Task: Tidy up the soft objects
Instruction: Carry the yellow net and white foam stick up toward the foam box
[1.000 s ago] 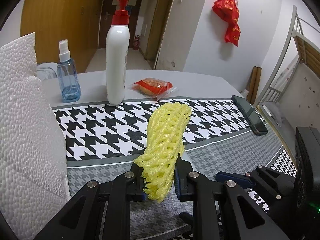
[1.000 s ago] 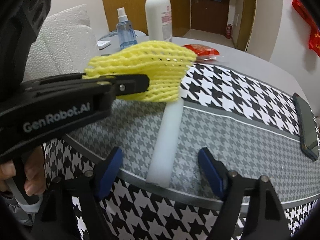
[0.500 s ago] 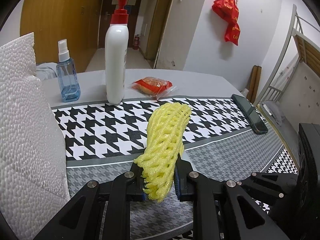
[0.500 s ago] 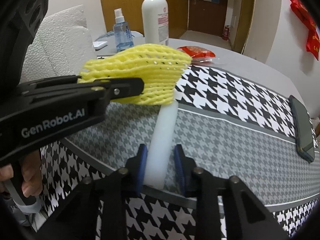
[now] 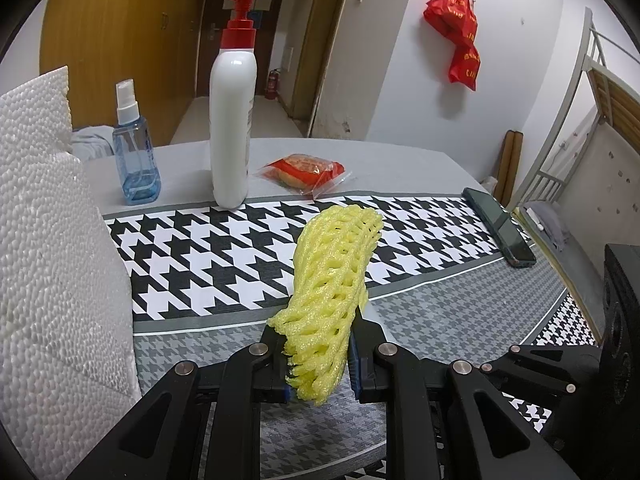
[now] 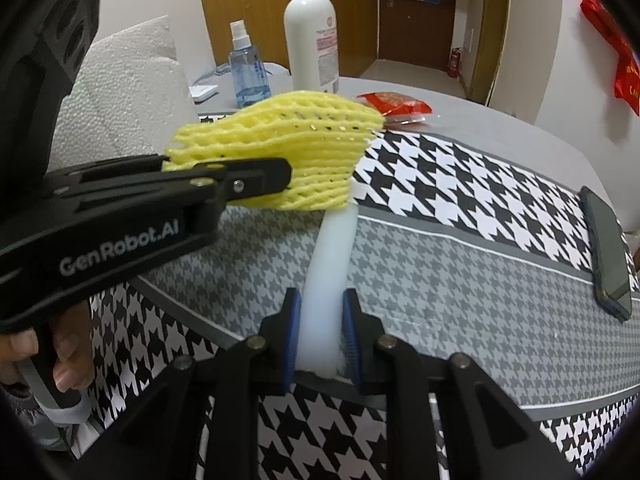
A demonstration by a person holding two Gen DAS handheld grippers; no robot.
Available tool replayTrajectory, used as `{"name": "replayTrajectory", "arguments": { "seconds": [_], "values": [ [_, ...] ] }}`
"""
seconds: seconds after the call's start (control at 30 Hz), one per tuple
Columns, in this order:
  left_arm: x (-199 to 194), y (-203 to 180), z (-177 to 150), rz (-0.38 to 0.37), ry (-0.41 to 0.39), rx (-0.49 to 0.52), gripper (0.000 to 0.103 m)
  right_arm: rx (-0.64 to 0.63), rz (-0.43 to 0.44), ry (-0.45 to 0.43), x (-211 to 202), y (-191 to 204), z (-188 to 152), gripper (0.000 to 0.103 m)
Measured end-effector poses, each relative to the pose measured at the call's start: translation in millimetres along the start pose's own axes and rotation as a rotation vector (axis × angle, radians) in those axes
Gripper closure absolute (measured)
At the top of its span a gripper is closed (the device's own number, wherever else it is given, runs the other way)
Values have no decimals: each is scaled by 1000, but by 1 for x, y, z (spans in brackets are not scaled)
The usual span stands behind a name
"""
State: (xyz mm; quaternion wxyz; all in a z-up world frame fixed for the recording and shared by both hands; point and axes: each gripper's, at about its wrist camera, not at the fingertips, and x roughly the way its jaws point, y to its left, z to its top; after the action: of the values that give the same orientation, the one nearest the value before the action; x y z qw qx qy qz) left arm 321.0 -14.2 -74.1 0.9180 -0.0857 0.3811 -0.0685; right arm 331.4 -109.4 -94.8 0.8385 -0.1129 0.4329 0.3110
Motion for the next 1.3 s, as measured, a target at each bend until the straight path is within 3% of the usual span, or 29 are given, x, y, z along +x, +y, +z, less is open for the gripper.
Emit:
{"name": "replayTrajectory", "arguments": {
  "seconds": [0.53,1.3],
  "values": [
    [-7,-12,-2,-24,0,30,82,70,-20,-56,-45,-15,-21,79],
    [-82,-51,-17,-32,-97,123,82,182,-45,-250,-129,-14,-47,79]
  ]
}}
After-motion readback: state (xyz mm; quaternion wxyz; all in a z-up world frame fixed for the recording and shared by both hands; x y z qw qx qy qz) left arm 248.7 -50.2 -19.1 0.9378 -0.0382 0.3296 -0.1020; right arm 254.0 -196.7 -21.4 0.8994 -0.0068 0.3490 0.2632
